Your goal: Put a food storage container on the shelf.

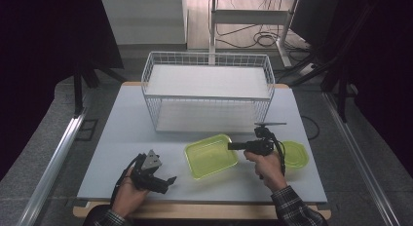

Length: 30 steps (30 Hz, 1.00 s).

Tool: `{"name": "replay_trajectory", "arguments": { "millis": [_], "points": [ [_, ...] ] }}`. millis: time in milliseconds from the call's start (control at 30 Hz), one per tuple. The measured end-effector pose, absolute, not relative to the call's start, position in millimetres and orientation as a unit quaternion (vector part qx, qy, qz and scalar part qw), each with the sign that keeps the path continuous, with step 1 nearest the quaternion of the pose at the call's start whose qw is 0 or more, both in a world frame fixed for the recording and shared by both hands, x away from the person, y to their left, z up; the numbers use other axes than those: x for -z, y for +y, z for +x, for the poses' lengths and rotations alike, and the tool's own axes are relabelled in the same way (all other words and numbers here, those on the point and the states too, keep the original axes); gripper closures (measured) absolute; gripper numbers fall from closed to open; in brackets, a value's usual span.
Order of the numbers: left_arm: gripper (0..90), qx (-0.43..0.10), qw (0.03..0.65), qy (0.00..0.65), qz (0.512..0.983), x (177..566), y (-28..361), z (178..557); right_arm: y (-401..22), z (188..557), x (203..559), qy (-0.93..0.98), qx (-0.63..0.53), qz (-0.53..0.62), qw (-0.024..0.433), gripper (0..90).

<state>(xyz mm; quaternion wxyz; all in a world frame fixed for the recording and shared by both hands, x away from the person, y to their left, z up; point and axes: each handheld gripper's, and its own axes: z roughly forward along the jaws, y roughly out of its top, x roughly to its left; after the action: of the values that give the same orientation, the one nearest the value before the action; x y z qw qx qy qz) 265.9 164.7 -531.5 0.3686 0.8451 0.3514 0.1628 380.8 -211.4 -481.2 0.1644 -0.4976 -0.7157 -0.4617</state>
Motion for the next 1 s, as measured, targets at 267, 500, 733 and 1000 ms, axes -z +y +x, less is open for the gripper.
{"name": "replay_trajectory", "arguments": {
  "millis": [267, 500, 733, 1000],
  "points": [
    [1.7, -0.162, 0.368, 0.352, 0.845, 532, 165, 266, -214, 383, 461, -0.708, 0.481, -0.491, 0.165, 79.6],
    [1.5, -0.161, 0.368, 0.354, 0.845, 532, 165, 266, -213, 387, 445, -0.707, 0.49, -0.484, 0.16, 79.6],
    [1.4, -0.163, 0.368, 0.354, 0.844, 531, 166, 266, -210, 391, 427, -0.708, 0.498, -0.475, 0.157, 79.6],
    [1.3, -0.164, 0.37, 0.359, 0.841, 531, 171, 263, -208, 398, 399, -0.702, 0.515, -0.468, 0.153, 79.7]
  ]
}}
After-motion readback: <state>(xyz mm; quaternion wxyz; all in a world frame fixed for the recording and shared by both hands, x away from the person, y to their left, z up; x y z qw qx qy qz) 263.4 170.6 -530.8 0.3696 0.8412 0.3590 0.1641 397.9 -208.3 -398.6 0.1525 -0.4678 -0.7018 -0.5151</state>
